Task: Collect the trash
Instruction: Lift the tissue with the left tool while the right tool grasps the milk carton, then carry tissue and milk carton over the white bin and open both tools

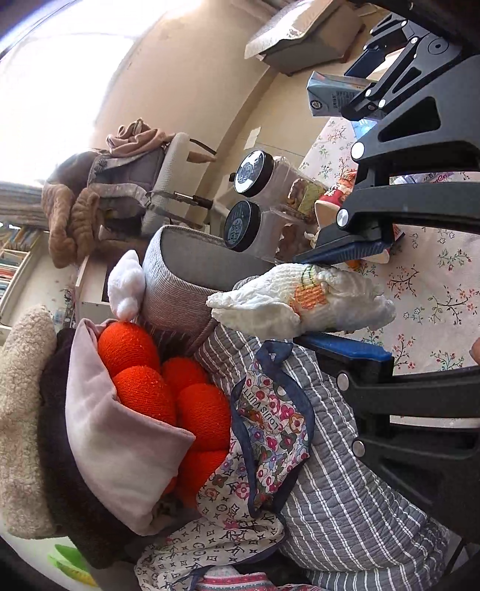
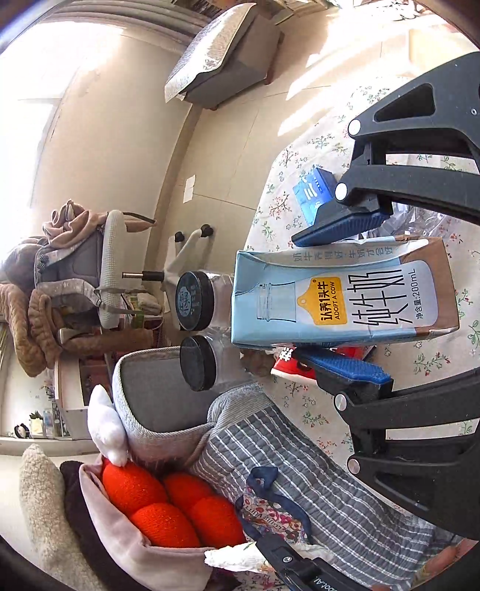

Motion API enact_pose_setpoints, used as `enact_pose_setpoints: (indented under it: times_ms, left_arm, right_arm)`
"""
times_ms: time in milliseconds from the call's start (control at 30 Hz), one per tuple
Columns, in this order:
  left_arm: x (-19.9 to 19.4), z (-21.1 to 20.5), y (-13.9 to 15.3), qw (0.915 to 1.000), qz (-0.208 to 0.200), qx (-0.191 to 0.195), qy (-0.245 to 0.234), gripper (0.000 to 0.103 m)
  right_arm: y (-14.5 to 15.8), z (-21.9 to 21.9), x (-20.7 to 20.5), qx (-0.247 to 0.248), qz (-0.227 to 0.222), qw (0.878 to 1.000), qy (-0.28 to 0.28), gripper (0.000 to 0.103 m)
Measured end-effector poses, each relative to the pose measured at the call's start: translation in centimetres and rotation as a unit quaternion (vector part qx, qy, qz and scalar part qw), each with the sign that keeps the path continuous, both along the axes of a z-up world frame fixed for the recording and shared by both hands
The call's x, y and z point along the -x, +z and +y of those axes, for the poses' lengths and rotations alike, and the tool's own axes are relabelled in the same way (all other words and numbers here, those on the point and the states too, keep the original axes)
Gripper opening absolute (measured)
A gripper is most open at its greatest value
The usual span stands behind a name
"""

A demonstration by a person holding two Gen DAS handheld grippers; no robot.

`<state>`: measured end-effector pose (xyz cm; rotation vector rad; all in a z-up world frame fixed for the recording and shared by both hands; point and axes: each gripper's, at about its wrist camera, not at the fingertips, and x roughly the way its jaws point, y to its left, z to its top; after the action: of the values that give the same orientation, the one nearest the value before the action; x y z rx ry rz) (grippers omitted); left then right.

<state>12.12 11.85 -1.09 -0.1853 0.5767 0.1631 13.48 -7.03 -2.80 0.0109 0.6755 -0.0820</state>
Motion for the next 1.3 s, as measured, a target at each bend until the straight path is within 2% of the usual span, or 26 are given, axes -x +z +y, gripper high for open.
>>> enact_pose_setpoints:
  times_ms: [167,333,1000,1300]
  left_arm:
    - [0.9,-3.9,0.0,0.9986,-0.013,0.002,-0.051,0.037]
    - [2.4,-7.9,0.4,0.9952,-0.042,-0.018,-0.087,0.037]
    - [5.6,-19.0,0.1,0.9812,-0.065,-0.045,-0.176,0.038]
    - [7.1,-23.5,-0.3,0.9719,-0.069,-0.053,-0.219,0.038]
  right_arm:
    - [1.1,-2.7,2.3,0.033,-0.041,0.997,-0.05,0.053]
    - [2.0,-5.5,4.3,0.045,-0.065,0.993,-0.082,0.051]
    - [2.1,-15.4,11.5,0.042,-0.077,0.982,-0.169,0.051]
    - [1.6,-19.8,14.2,0.036,-0.069,0.974,-0.213,0.051]
